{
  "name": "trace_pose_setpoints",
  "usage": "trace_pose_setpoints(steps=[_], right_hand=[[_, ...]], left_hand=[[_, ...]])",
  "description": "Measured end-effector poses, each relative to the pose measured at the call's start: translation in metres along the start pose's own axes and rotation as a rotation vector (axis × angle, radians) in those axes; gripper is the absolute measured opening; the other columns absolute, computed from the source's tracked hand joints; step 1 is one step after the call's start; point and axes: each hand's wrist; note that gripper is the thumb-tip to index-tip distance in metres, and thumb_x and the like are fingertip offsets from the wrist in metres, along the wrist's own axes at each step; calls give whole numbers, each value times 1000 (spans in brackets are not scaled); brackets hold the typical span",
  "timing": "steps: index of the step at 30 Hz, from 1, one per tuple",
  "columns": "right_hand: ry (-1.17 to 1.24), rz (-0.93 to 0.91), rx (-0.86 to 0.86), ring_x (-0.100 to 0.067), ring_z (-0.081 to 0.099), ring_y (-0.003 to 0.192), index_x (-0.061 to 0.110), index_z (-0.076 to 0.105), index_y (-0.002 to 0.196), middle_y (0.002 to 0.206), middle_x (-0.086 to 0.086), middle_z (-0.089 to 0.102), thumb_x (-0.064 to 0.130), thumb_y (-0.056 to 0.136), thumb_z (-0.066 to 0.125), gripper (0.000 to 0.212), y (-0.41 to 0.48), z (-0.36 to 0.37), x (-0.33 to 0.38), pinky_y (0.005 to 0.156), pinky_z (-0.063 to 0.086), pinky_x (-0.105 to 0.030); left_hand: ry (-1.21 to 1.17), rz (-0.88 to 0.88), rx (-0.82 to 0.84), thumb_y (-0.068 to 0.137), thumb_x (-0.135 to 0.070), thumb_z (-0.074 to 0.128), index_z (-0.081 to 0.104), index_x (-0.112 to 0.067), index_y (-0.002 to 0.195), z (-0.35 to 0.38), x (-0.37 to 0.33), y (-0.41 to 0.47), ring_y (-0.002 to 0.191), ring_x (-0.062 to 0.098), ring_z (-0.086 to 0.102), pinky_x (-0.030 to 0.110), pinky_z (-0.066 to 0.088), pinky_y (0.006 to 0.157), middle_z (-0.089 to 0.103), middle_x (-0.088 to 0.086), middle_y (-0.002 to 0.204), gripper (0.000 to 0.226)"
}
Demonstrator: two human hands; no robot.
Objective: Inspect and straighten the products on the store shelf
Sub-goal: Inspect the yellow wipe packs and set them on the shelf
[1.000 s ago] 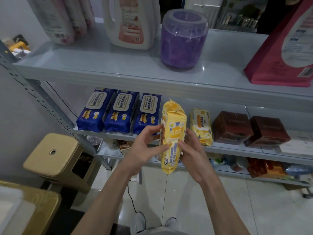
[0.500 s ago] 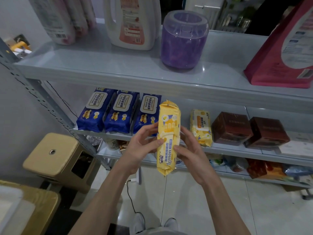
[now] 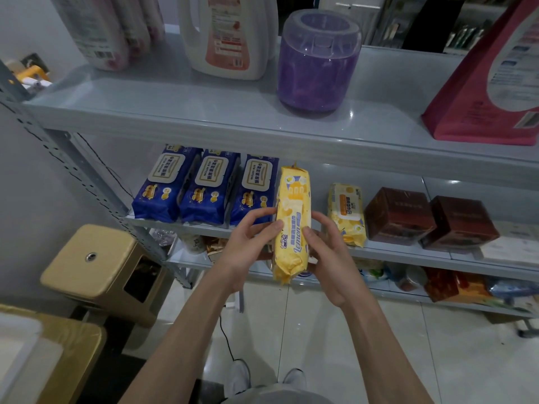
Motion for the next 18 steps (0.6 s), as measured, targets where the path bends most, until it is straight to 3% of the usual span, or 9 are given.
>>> trace_pose_setpoints(steps=[5,8,13,18], right_hand=[[30,57,49,-27,72,111,36,54,142,121,-6,75,28,103,58,40,-3,-2,3,95,56,-52],[-11,62,42,-26,73,109,37,54,143,120,-3,76,30,104,58,40,-3,-1,3,100,54,-56],[-72,49,29,-24,73,109,38,57,142,119,1,76,38,104,56,37,-4,3,5,95,58,-52],[-123,28,24,-20,76,102,40,58,139,116,0,77,39,100,61,39,-4,7,7,86,61,-44]], left_hand=[[-3,-34,-58,85,-50,68,63,-30,125,0,0,1,106,28,72,48,59,89,76,6,112,45],[20,-67,-65,89,-52,65,64,-28,124,1,-4,1,105,27,72,44,60,83,75,5,114,43],[51,-138,-30,98,-51,57,65,-26,123,-3,-12,0,103,23,72,34,58,69,74,6,115,37],[21,-159,10,97,-59,54,64,-25,126,-7,-14,-3,107,26,72,42,58,82,75,5,115,45]])
Point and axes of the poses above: each hand's wrist, its own y-axis towards the middle knuckle, its own z-axis out of the palm, x = y × z
